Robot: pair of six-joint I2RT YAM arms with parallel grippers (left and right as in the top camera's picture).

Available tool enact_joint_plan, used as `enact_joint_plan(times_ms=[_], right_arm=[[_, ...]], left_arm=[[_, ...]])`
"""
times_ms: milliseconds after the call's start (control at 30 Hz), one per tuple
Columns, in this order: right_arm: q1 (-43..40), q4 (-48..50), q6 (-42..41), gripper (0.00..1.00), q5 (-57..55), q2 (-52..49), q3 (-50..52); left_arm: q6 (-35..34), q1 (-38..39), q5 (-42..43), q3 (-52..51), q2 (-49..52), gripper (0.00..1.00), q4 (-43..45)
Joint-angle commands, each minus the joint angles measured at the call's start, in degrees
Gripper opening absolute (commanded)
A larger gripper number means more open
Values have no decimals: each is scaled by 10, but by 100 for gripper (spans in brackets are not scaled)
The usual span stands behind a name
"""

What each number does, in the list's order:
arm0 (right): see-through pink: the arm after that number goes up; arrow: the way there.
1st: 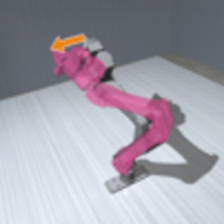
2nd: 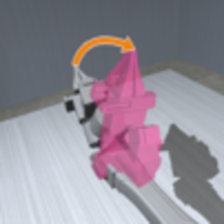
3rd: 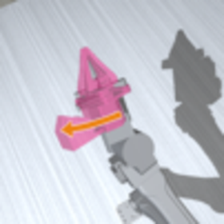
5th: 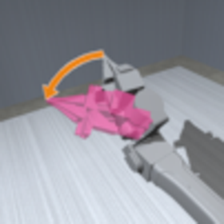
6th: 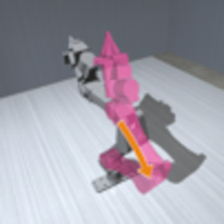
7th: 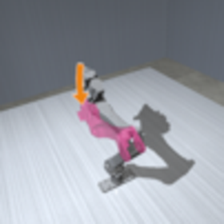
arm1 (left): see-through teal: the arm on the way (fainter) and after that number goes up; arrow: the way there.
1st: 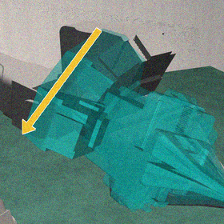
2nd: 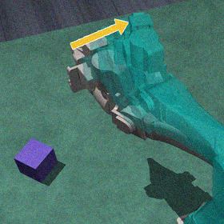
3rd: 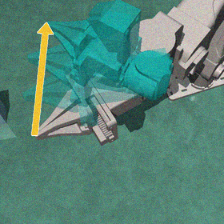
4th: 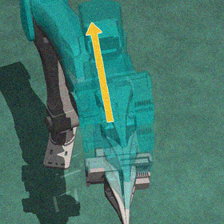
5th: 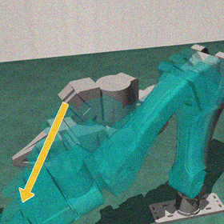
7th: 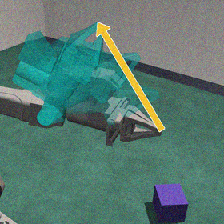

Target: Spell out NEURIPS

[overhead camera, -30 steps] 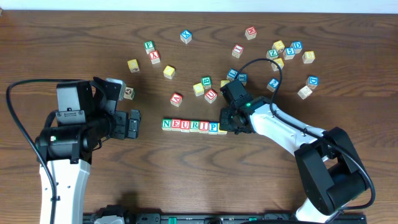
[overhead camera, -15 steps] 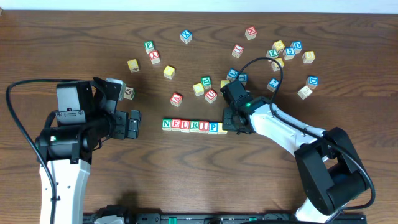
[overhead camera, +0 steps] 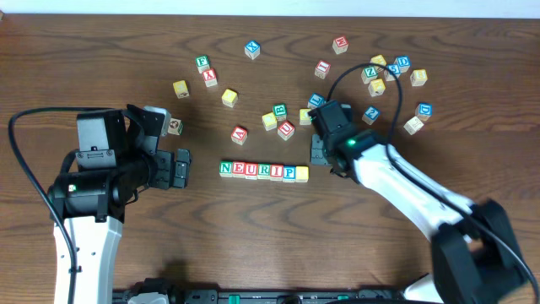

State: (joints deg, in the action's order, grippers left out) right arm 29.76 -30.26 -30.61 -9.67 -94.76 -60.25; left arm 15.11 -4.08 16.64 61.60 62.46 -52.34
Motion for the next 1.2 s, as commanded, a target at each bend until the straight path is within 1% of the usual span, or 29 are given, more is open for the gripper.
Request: enact_joint_plan(times_ms=[0, 100, 200, 367, 667, 933, 1167], right_arm=[[-4, 3, 82, 2, 104, 63, -16], [-4, -7, 110, 3, 189, 85, -16], [0, -37, 110, 3, 223, 88, -16], [22, -75, 114, 2, 192, 70, -7], [62, -68, 109, 1, 186, 35, 12], [80, -65, 109, 1, 147, 10, 15], [96, -52, 107, 1, 147, -28, 15]], left_arm=[[7, -3, 7, 12, -3, 98, -1], [7, -2, 7, 12, -3, 98, -1], [7, -3, 7, 12, -3, 98, -1], [7, -3, 7, 12, -3, 98, -1], [7, -3, 7, 12, -3, 98, -1], [7, -3, 7, 12, -3, 98, -1], [7, -2, 7, 12, -3, 98, -1]])
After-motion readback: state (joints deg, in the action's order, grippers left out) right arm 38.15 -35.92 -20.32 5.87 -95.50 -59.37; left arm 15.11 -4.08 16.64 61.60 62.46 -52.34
